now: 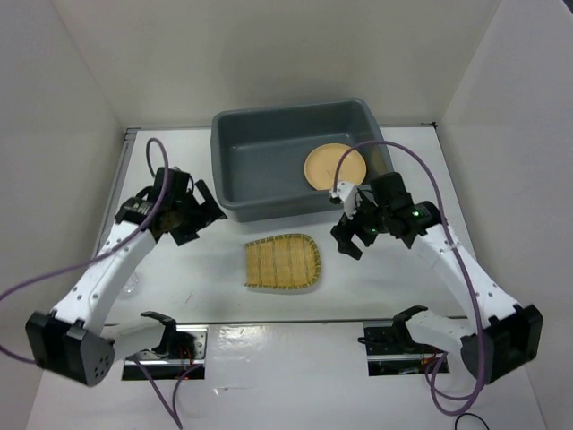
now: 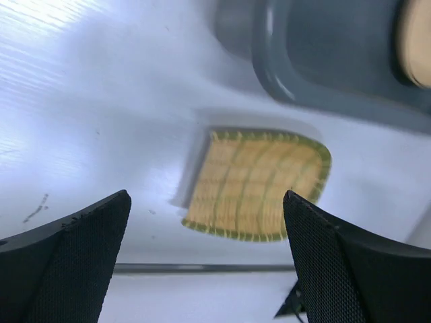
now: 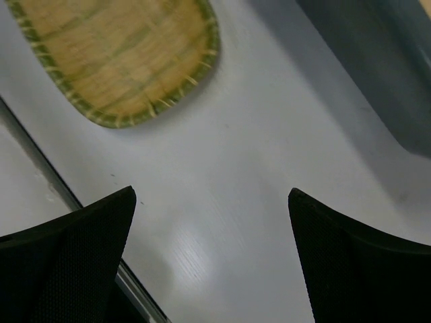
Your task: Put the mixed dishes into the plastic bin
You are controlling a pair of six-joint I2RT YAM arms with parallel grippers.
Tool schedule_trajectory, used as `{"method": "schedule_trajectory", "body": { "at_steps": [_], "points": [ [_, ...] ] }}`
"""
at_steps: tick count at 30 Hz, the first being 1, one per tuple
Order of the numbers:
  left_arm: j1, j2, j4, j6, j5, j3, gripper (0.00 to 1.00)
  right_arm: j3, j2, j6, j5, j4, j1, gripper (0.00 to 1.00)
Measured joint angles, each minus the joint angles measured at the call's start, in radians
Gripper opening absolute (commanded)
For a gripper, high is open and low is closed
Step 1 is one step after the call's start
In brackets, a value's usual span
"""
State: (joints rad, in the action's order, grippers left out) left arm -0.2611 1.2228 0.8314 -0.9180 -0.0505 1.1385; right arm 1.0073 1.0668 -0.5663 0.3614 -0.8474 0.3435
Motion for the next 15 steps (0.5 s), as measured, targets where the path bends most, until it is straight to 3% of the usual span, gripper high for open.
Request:
{"method": "schedule_trajectory", "body": {
  "at_steps": [4, 8, 12, 15],
  "points": [
    [-0.009, -0.191, -0.09, -0.002, 0.09, -0.135, 1.0, -0.022, 0.097, 0.05, 0.068, 0.076, 0.061, 0.98],
    [-0.009, -0.286, -0.245, -0.006, 0.233, -0.273, 1.0, -0.011, 0.217, 0.111, 0.122, 0.105, 0.071, 0.98],
    [-0.013, -0.216, -0.389, -0.026, 0.343, -0.324, 1.0, 0.014, 0.391, 0.21, 0.211, 0.135, 0.075, 0.98],
    [-0.016, -0.09, -0.493, -0.039, 0.384, -0.336, 1.0, 0.014, 0.431, 0.283, 0.246, 0.147, 0.075, 0.98]
  ]
}}
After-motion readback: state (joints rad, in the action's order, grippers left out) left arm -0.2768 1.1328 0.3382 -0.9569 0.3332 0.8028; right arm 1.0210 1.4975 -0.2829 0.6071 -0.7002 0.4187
